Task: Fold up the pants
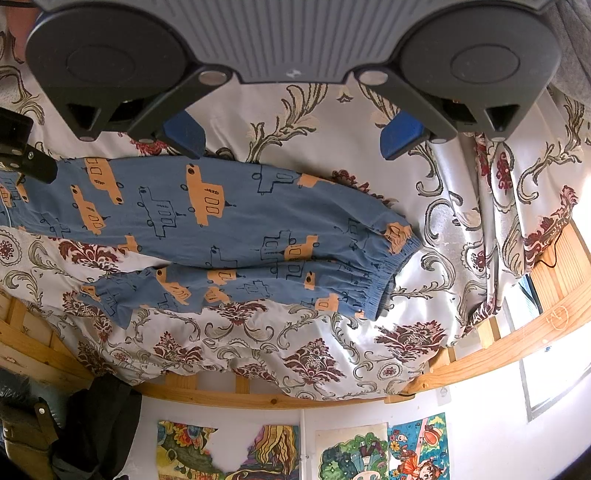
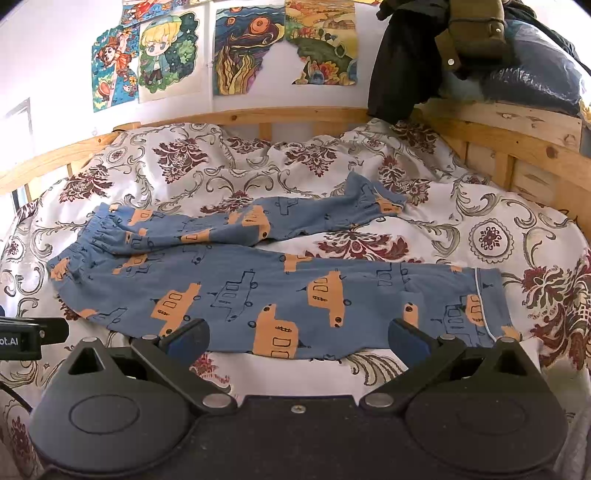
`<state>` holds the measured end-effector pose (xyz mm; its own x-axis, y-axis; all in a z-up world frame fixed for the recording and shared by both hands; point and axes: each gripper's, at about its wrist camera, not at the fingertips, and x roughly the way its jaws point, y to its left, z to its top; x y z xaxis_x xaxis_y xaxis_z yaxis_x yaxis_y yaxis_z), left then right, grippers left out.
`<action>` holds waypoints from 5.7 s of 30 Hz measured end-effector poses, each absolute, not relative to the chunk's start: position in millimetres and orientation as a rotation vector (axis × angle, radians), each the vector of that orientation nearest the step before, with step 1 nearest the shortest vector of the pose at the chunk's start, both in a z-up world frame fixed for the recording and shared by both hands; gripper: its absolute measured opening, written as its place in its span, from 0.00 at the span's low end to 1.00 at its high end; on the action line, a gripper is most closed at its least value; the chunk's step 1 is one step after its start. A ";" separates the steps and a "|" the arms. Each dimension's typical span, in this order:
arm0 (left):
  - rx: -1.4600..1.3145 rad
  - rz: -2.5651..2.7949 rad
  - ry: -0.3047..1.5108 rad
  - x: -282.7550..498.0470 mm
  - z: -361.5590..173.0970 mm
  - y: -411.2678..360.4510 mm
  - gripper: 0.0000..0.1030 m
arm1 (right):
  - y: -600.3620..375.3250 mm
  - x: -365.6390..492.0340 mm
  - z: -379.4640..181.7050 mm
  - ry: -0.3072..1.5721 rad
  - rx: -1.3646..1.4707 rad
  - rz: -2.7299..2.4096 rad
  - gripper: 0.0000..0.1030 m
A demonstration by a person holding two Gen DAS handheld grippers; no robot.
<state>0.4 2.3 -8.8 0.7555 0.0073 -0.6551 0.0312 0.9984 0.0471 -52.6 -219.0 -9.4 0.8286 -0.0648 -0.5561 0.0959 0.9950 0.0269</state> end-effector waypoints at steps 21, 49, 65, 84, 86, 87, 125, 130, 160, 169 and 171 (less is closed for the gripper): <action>0.058 -0.011 0.729 2.4 -9.6 3.3 1.00 | -220.4 -52.1 -10.0 0.593 0.060 -0.086 0.99; -0.099 -0.158 0.772 30.6 22.8 21.9 1.00 | -253.9 -48.1 10.7 0.581 0.333 0.025 1.00; 0.277 -0.387 0.701 264.0 46.7 1.8 1.00 | -294.1 159.3 29.1 0.726 -0.040 0.361 1.00; 0.594 -0.934 1.199 472.2 -73.8 -20.6 0.82 | -266.7 486.2 -58.8 1.174 -0.032 0.877 0.76; 0.630 -0.964 1.214 474.2 -76.4 -20.9 0.81 | -261.4 491.1 -61.3 1.201 -0.067 0.920 0.69; 0.633 -0.967 1.226 475.9 -77.1 -21.2 0.80 | -259.7 492.7 -63.0 1.221 -0.081 0.939 0.63; 0.589 -0.468 0.987 478.3 -25.5 -36.5 0.01 | -247.4 465.1 -8.3 0.955 -0.365 0.693 0.02; 0.595 -0.440 1.008 498.8 -53.7 -42.9 0.01 | -231.4 489.1 -29.7 0.975 -0.414 0.654 0.02; 0.353 -0.839 1.312 543.8 -30.5 83.4 0.57 | -129.1 547.1 -30.6 1.109 -0.338 1.073 0.83; 0.451 -0.777 1.395 528.4 -49.7 82.1 0.27 | -125.9 567.1 -49.4 1.186 -0.390 1.026 0.51; 0.402 -0.758 1.410 530.9 -48.5 85.7 0.27 | -127.5 571.3 -49.6 1.199 -0.369 1.024 0.50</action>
